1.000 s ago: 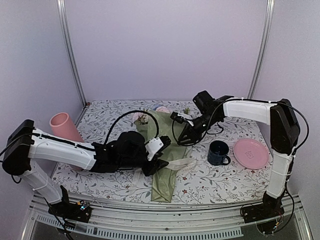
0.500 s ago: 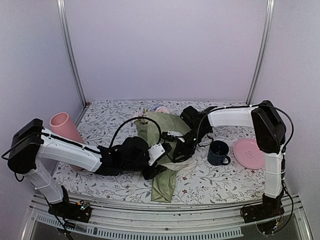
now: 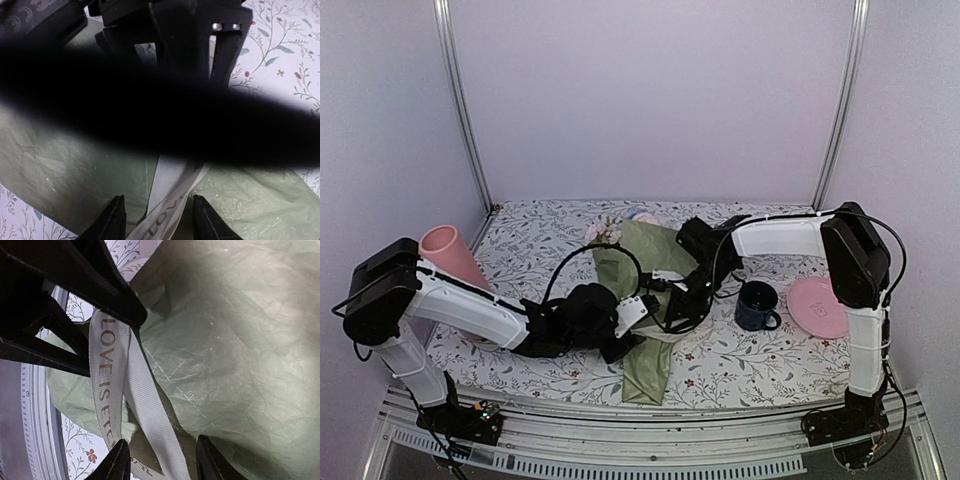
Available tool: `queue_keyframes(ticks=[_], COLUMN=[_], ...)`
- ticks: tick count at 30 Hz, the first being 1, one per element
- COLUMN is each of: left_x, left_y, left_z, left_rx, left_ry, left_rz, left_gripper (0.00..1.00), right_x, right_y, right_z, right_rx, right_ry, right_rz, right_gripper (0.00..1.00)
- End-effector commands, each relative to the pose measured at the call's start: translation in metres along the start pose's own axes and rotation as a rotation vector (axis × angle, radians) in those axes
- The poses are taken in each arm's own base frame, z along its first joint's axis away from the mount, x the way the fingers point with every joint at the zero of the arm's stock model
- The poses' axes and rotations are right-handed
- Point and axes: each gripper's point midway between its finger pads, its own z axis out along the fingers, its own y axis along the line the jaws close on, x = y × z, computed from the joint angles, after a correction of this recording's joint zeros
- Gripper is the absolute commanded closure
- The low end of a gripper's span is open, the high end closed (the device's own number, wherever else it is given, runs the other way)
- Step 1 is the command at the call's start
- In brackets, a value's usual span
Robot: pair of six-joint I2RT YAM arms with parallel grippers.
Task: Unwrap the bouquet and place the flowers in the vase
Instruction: Untie the half-tied ribbon from the tied bouquet.
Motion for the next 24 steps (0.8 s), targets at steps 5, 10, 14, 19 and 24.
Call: queue_keyframes(ticks=[5, 10, 14, 19, 24], left_x=[0.001, 0.007, 0.016, 0.026, 0.035], left_y=[0.023, 0.022, 0.026, 0.035, 0.048], left_z=[0.007, 0.009, 0.011, 0.005, -0.004], left_rx=[-0.111, -0.103, -0.121, -0.159, -0.206], left_ry=[-0.027, -0.008, 0.025, 0.063, 0.08], left_rz=[-0.004, -0.005, -0.007, -0.036, -0.1], left_gripper=[0.56, 0.58, 0.59, 0.63, 0.67], right_x=[0.015, 0.013, 0.007, -0.002, -0.003], right_y=[0.002, 0.004, 0.007, 0.002, -0.011], right_z=[0.015, 0.008, -0.001, -0.028, -0.065], right_rx=[0.004, 0.042, 0.058, 0.113, 0.168], right_ry=[0.053, 0.029, 0.009, -0.044, -0.113], right_rz=[0.023, 0.008, -0.003, 0.004, 0.054], right_gripper=[0.63, 0.92, 1.0, 1.0, 1.0])
